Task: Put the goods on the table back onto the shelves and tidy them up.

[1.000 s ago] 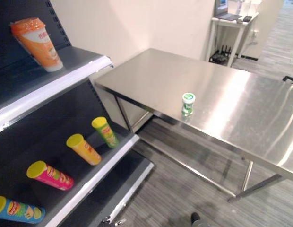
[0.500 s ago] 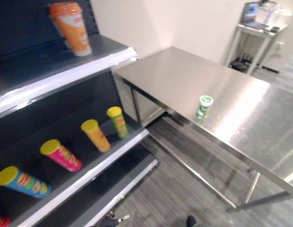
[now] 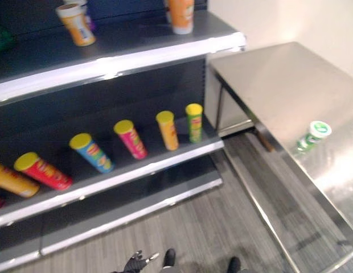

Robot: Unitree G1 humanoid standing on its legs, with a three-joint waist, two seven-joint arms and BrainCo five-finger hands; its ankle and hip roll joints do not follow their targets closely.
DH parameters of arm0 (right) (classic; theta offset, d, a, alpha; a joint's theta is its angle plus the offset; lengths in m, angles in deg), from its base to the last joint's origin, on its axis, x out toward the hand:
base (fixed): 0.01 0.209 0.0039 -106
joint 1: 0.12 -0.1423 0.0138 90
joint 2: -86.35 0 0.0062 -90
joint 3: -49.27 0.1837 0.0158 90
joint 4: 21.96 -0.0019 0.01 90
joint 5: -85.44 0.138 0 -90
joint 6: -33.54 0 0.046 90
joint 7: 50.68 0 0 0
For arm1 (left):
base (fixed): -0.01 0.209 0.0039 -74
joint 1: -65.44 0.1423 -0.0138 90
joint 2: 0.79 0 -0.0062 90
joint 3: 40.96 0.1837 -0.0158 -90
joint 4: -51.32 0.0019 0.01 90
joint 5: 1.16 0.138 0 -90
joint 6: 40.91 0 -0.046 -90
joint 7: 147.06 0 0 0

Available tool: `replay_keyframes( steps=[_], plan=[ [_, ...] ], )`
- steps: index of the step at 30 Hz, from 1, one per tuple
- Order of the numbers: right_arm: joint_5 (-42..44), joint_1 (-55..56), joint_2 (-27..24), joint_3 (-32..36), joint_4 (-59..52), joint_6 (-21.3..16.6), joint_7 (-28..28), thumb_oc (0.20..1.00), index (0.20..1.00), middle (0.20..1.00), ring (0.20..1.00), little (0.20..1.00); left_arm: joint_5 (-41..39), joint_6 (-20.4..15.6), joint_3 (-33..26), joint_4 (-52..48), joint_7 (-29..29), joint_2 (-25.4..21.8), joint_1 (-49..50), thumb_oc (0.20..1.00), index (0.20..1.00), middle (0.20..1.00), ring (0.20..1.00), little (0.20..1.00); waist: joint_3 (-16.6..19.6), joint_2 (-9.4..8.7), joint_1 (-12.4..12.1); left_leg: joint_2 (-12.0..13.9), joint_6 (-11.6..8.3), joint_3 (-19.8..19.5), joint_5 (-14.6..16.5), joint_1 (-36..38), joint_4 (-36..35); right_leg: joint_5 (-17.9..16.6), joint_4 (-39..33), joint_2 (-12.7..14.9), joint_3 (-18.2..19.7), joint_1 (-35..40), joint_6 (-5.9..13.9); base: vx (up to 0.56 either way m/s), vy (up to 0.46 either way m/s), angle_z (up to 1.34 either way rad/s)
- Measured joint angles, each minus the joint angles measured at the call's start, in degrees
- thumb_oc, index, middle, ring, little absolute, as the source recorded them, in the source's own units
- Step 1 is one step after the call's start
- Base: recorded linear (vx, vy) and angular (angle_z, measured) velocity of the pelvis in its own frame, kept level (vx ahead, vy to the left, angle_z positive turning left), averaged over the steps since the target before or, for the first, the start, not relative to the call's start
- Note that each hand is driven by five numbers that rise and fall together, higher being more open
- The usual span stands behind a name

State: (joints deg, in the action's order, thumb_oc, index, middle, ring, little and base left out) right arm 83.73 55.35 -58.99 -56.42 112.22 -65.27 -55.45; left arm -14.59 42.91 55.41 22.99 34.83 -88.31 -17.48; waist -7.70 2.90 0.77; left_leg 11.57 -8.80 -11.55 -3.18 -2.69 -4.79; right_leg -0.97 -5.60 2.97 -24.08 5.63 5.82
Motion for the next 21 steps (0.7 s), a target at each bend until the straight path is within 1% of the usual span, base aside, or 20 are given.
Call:
replay_keyframes(
  steps=[2,4,5,7,10,13,16,20,21],
  plan=[
    [0.0,-0.3,0.0,-0.8,2.4,0.3,0.3,1.0,1.0,1.0,1.0,1.0,0.0,0.0,0.0,0.6,0.0,0.0,-0.1,1.0,1.0,1.0,1.0,1.0,-0.1,-0.11,0.0,0.0,-1.15,0.5,-0.7,0.1,-0.1,0.1,0.0,0.1,-1.1,0.4,-0.02,0.04,-0.038,0.26],
    [0.0,-0.4,0.2,-1.0,3.3,0.2,0.3,1.0,1.0,1.0,1.0,1.0,0.0,0.0,-0.1,0.8,0.0,-0.2,0.3,1.0,1.0,1.0,1.0,1.0,-0.1,-0.21,-0.1,0.0,-1.2,1.0,-0.8,0.3,-0.2,0.1,0.0,0.1,-1.0,0.6,-0.01,0.02,-0.024,0.0],
    [-0.1,-0.4,0.4,-1.7,4.0,0.3,0.4,1.0,1.0,1.0,1.0,1.0,0.0,0.0,-0.4,1.2,0.0,-0.4,0.2,1.0,1.0,1.0,1.0,1.0,-0.4,-0.56,0.0,0.0,-1.2,1.4,-0.7,0.7,-0.2,0.1,0.0,0.1,-0.6,0.7,0.0,0.04,-0.033,-0.11],
    [-0.1,-0.4,0.4,-1.8,4.0,0.4,0.4,1.0,1.0,1.0,1.0,1.0,0.0,0.0,-0.6,1.2,0.0,-0.4,0.2,1.0,1.0,1.0,1.0,1.0,-0.5,-0.78,0.6,0.1,-1.21,1.5,-0.7,0.9,-0.3,0.1,0.0,0.1,-0.5,0.8,-0.01,0.04,-0.027,-0.06],
    [-0.1,-0.3,0.6,-2.7,4.1,0.6,0.5,1.0,1.0,1.0,1.0,1.0,0.0,-0.2,-1.2,1.3,0.0,-0.4,0.0,1.0,1.0,1.0,1.0,1.0,-0.7,-1.21,0.8,0.2,-1.23,1.8,-0.7,1.1,-0.3,0.1,0.0,0.0,-0.3,1.0,-0.04,0.03,0.002,-0.06],
    [-0.1,0.0,3.0,-2.8,4.5,0.6,0.6,1.0,1.0,1.0,1.0,1.0,0.0,-0.7,-1.7,1.6,0.0,-0.4,0.1,1.0,1.0,1.0,1.0,1.0,-1.0,-1.84,0.6,0.5,-1.27,2.8,-0.5,1.1,-0.6,0.1,0.0,-0.1,0.5,0.7,-0.11,0.02,0.007,-0.12],
    [-0.1,0.9,4.4,-2.8,4.2,0.6,0.8,1.0,1.0,1.0,1.0,1.0,0.0,-0.7,-1.9,1.6,0.0,-0.4,0.1,1.0,1.0,1.0,1.0,1.0,-1.1,-2.08,0.5,0.5,-1.21,3.0,-0.5,1.1,-0.7,0.0,0.0,0.0,0.7,0.6,-0.17,0.01,0.004,-0.04],
    [0.0,2.1,5.9,-2.7,3.2,0.5,1.7,1.0,1.0,1.0,1.0,1.0,0.0,-0.8,-1.9,1.6,0.1,-0.4,0.5,1.0,1.0,1.0,1.0,1.0,-1.0,-2.08,0.4,0.3,-1.33,3.0,-0.6,1.1,-0.5,0.0,0.0,0.1,0.7,0.6,-0.18,0.0,0.0,0.0],
    [0.5,2.6,7.5,-3.4,3.2,0.5,2.5,1.0,1.0,1.0,1.0,1.0,0.0,-0.8,-1.7,1.6,0.1,-0.4,2.2,1.0,1.0,1.0,1.0,1.0,1.0,-1.09,0.5,0.3,-1.31,3.3,-0.6,1.7,-0.4,-0.2,0.0,0.2,1.0,0.6,-0.36,0.02,0.003,-0.1]
  ],
)
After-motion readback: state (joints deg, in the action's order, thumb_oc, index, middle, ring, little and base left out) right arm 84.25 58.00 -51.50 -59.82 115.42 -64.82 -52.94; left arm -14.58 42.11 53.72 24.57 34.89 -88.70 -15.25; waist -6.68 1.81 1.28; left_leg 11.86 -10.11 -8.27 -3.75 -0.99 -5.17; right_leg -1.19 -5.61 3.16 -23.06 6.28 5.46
